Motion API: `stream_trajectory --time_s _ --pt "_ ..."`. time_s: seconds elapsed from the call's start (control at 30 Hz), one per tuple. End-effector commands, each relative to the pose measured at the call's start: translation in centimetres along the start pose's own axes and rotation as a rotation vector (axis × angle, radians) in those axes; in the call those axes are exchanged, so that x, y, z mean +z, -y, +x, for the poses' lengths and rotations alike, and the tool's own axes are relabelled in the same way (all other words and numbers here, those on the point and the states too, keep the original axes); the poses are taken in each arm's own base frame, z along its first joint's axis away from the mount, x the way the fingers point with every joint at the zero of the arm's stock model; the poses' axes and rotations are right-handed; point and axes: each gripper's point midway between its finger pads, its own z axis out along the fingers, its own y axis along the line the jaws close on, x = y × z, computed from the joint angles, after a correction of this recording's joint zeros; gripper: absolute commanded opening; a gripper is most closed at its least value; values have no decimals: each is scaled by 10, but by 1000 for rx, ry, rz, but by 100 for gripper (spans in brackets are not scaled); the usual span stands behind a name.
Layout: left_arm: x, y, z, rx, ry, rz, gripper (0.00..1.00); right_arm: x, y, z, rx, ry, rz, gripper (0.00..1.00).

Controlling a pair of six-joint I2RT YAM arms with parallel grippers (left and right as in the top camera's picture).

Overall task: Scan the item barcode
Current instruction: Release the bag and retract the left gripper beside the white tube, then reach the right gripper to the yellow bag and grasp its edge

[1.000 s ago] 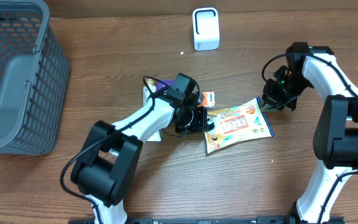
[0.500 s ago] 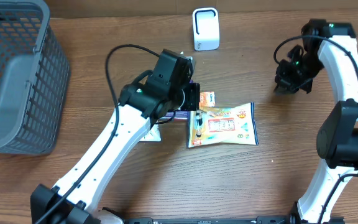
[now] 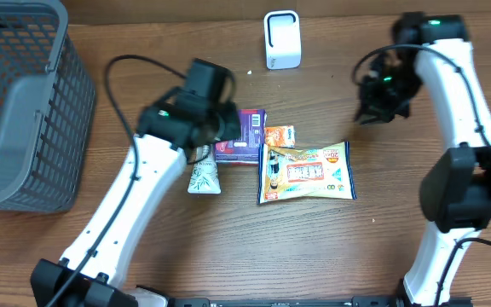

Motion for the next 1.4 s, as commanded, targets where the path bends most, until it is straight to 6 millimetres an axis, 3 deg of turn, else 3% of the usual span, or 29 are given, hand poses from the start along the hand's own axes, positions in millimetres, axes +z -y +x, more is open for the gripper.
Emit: stream_trajectory --time_s 0.0,0.1,0.2,0.37,0.53,0.57,0.6,0.83,1.07,1.37 --pt "-10 -24 -17 -104 28 -24 73 11 -44 14 -155 -1 32 41" --pt "-11 -38 -20 -132 28 -49 99 24 -62 16 -158 34 114 59" --pt "-12 -51 -25 -164 33 -69 100 38 -82 21 -181 57 155 83" --pt "-15 -77 -33 -223 51 -115 100 62 -116 35 -186 74 157 85" --pt "-18 -100 -34 -278 44 -150 100 86 -129 46 -173 121 240 87" --pt "-18 -103 -35 -287 46 -154 100 93 -132 50 -184 121 251 89" --pt "-20 -110 -36 -304 48 -163 100 105 -133 55 -182 135 285 100" --pt "-21 -121 -37 -329 47 -178 100 145 -129 67 -167 212 390 100" --pt "-21 -121 -37 -329 46 -179 100 154 -120 67 -209 309 541 100" --pt "-22 -122 -34 -326 36 -184 100 187 -99 68 -224 238 641 100"
